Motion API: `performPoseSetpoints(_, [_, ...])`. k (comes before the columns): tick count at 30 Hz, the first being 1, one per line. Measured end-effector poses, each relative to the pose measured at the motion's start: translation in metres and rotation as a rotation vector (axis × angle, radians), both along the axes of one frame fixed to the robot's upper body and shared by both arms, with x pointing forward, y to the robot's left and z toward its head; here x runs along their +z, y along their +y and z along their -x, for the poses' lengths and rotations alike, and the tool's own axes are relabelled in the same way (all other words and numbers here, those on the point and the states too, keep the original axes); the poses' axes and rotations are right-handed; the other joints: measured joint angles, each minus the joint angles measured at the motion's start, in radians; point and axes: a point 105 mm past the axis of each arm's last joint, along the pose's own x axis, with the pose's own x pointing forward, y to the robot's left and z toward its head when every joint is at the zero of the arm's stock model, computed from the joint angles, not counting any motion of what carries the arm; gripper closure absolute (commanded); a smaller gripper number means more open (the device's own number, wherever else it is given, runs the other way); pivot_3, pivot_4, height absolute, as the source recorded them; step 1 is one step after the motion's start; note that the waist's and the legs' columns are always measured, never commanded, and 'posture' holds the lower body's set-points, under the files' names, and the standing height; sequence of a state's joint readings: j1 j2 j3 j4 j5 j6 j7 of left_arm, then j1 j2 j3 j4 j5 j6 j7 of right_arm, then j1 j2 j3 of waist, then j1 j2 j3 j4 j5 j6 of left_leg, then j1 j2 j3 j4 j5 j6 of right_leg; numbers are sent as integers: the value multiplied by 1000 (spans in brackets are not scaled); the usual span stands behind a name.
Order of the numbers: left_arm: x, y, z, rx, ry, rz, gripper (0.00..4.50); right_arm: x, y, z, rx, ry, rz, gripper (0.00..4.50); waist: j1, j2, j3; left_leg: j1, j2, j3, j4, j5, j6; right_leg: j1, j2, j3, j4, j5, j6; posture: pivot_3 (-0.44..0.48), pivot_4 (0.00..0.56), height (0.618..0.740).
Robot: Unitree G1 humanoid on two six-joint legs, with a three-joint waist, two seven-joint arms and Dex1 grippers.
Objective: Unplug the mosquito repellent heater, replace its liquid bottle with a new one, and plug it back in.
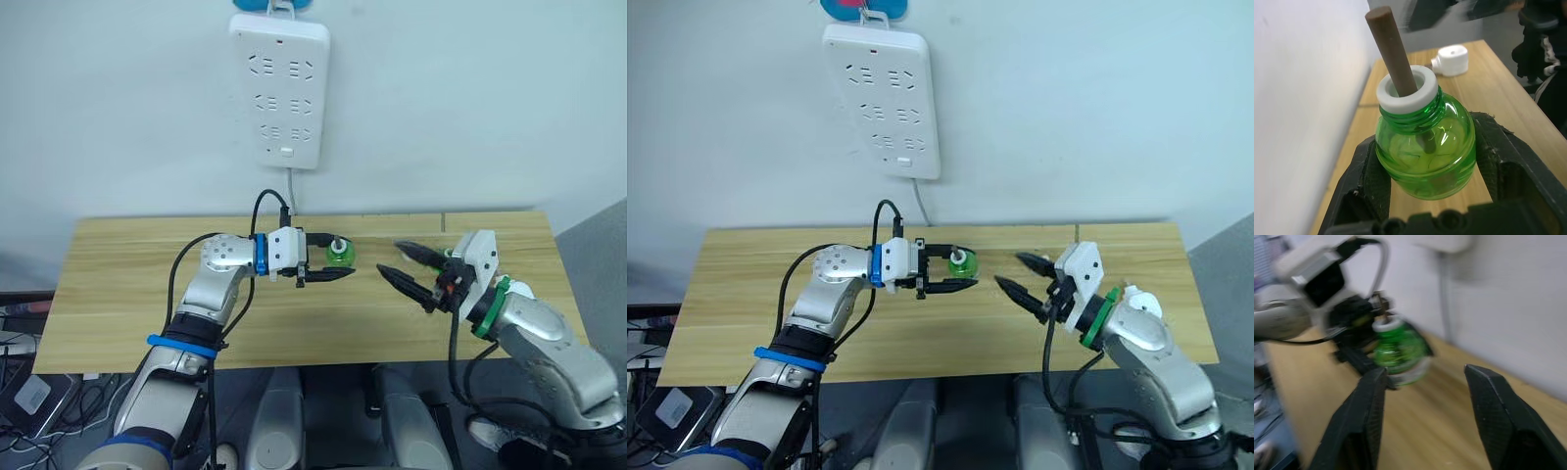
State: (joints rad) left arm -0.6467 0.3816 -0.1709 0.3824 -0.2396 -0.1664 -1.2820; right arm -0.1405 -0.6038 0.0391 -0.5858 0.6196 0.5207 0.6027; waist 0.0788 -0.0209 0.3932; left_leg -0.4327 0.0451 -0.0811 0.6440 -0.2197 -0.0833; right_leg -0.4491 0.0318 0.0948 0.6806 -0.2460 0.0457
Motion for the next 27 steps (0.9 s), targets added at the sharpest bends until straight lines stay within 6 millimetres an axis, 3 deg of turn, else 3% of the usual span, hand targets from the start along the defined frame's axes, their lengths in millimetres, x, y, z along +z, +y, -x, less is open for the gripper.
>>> performPoseSetpoints(7, [-2,-11,5,-55,-13,9,2260,12,29,-2,90,-6,-2,1753,3,-3,-24,-1,-1,0,1,0,0,0,0,0,-1,1,0,272,247,740])
performPoseSetpoints(19, [2,-15,11,-82,8,9,2260,0,39,-21,68,-32,61,1753,4,-7,-45,-1,-1,0,1,0,0,0,0,-1,0,4,-4,284,243,740])
performPoseSetpoints(27, [-1,-13,10,-64,29,-3,2260,2,44,-23,79,-90,80,3628,4,-8,-46,-1,-1,-1,1,0,0,0,0,-2,0,4,-4,283,247,740])
